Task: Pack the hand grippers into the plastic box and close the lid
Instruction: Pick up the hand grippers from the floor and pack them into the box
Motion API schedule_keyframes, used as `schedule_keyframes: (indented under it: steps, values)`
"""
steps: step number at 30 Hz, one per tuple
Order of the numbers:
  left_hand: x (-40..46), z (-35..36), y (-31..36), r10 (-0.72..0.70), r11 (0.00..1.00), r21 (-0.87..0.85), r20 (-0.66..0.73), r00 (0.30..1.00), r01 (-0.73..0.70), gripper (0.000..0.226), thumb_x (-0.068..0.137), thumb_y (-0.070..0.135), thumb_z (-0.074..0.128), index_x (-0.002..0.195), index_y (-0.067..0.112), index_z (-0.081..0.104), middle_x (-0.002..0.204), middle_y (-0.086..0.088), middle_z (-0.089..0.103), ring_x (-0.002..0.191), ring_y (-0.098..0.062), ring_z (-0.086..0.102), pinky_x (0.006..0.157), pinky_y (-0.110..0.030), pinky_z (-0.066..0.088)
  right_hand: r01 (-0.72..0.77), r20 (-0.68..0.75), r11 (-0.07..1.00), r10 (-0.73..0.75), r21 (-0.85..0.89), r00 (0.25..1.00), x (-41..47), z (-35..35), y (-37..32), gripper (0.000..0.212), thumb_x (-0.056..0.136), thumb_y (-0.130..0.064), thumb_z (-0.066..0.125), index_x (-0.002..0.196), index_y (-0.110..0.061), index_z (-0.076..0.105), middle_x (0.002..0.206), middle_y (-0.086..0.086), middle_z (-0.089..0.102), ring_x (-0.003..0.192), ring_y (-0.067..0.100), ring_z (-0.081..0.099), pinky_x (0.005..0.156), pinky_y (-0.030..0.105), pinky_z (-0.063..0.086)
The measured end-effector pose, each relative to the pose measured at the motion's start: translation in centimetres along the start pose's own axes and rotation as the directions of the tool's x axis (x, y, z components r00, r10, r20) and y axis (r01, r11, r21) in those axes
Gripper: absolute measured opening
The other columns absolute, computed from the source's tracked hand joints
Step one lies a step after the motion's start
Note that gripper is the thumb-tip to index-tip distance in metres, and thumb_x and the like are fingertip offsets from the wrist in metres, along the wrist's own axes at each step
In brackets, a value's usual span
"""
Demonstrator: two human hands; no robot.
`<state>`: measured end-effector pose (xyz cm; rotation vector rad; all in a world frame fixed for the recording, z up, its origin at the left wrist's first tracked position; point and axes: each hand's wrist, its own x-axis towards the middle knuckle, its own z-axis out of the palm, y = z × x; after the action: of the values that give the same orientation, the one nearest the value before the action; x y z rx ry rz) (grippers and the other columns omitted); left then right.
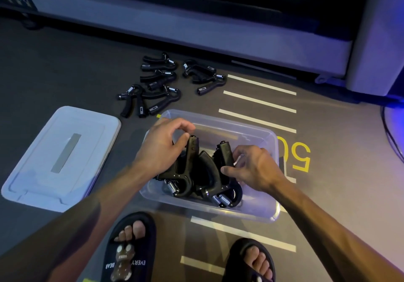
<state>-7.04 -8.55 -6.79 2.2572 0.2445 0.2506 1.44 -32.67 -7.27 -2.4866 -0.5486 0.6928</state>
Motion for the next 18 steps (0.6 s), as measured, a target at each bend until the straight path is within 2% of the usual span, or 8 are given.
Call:
schedule_keyframes:
  steps: [3,6,9,18]
  values:
    - [-0.3,0.2,-1.0,0.031,0.998,0.063,-0.03,0.999,-0.029,0.02,0.093,0.014,0.068,0.109,0.027,0.07,0.106,0.026,0.063,0.12,-0.009,0.047,0.109,-0.043,0.039,-0.005,0.0,0.997,0.005,-0.079,1.0,0.0,0.6,-0.3,0.037,0.072,-0.05,0.08,0.078,-0.021,0.057,0.073,0.0,0.074,0.075,0.023,0.069,0.072,0.037,0.056]
    - [-0.6,0.3,-1.8,0.028,0.995,0.101,-0.065,0.998,-0.021,0.022,0.092,0.013,0.069,0.109,0.028,0.07,0.107,0.022,0.062,0.122,-0.01,0.043,0.109,-0.038,0.032,-0.043,-0.012,0.992,0.042,-0.123,0.999,-0.1,0.7,-0.7,0.037,0.075,-0.048,0.078,0.08,-0.018,0.058,0.078,0.003,0.073,0.076,0.025,0.067,0.068,0.035,0.055]
    - [-0.9,0.4,-2.2,0.011,0.994,0.112,-0.059,0.998,-0.004,0.022,0.092,0.014,0.068,0.108,0.03,0.069,0.109,0.019,0.065,0.124,-0.009,0.04,0.106,-0.033,0.026,-0.074,-0.014,0.992,0.073,-0.106,0.997,-0.2,0.8,-0.9,0.037,0.078,-0.047,0.077,0.085,-0.014,0.061,0.08,0.005,0.073,0.075,0.025,0.067,0.065,0.034,0.054]
    - [-1.0,0.6,-2.9,0.026,0.987,0.159,-0.038,0.999,-0.02,0.023,0.092,0.015,0.068,0.108,0.031,0.069,0.108,0.022,0.065,0.124,-0.006,0.036,0.105,-0.033,0.023,-0.092,0.0,0.994,0.092,-0.05,0.996,-0.4,1.0,-1.3,0.037,0.079,-0.045,0.079,0.088,-0.013,0.064,0.077,0.004,0.074,0.072,0.023,0.07,0.067,0.036,0.057]
